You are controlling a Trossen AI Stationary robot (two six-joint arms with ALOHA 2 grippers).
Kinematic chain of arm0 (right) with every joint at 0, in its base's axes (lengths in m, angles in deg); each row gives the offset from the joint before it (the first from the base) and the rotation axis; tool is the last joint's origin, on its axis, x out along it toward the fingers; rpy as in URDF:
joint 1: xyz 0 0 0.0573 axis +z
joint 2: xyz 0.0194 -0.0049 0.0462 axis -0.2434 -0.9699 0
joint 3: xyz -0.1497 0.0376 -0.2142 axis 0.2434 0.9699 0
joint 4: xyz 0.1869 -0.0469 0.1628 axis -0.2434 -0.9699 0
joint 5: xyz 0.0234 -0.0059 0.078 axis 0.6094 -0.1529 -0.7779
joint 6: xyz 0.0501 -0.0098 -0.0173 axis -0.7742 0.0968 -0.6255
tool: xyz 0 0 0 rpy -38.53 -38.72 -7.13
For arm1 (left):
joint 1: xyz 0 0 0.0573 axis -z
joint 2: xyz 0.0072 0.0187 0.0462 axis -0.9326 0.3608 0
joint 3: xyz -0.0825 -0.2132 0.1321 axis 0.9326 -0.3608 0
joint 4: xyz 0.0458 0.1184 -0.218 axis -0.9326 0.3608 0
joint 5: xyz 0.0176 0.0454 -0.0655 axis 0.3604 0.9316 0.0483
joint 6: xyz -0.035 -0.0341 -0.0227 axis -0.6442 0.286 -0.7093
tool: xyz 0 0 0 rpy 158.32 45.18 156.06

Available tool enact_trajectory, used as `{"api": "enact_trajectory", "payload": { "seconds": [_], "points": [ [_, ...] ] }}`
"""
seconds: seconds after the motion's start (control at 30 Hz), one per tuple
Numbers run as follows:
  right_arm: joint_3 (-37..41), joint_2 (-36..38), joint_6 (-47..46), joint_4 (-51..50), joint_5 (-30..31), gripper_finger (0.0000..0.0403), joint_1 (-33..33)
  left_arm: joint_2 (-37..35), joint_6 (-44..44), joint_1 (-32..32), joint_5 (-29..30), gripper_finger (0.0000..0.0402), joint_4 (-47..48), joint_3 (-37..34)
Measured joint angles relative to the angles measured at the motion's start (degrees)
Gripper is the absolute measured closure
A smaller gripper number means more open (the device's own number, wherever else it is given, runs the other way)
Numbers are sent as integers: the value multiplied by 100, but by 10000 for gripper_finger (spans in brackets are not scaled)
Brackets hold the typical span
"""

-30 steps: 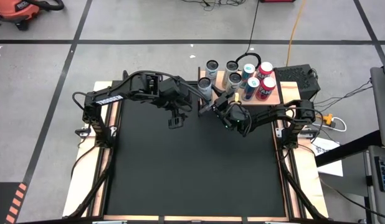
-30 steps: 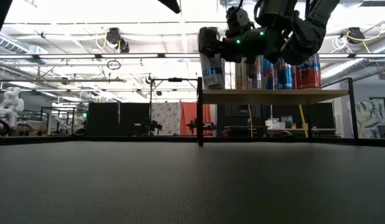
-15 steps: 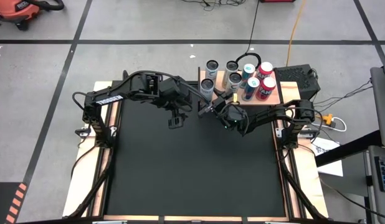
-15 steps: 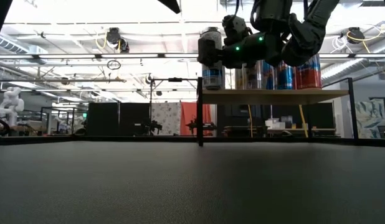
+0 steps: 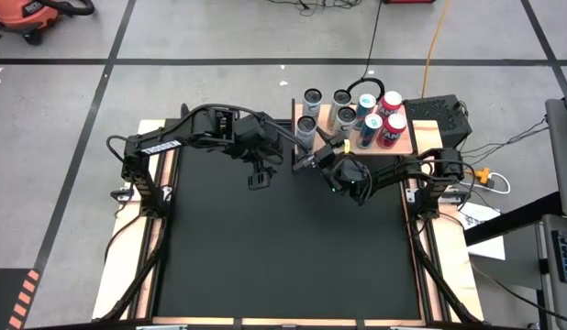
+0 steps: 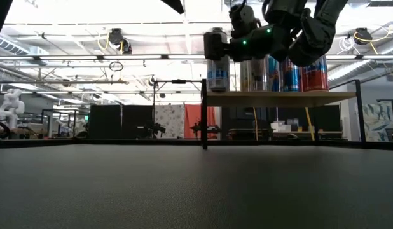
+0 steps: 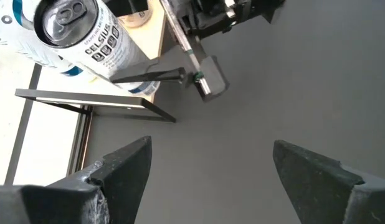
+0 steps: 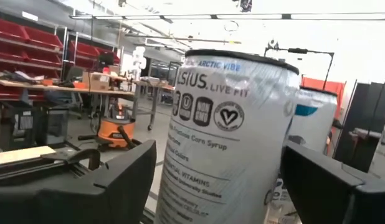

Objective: Place canned beverage on shelf
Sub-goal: Put the white blue soda can on the shelf aligned with the white blue soda can

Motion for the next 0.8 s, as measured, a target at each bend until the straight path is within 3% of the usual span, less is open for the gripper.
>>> {"api": "enact_trajectory", "payload": {
  "seconds": [0.8],
  "points": [
    [-2,320,662,104,317,94,-67,0,-7,0,0,68,0,0]
  ]
}}
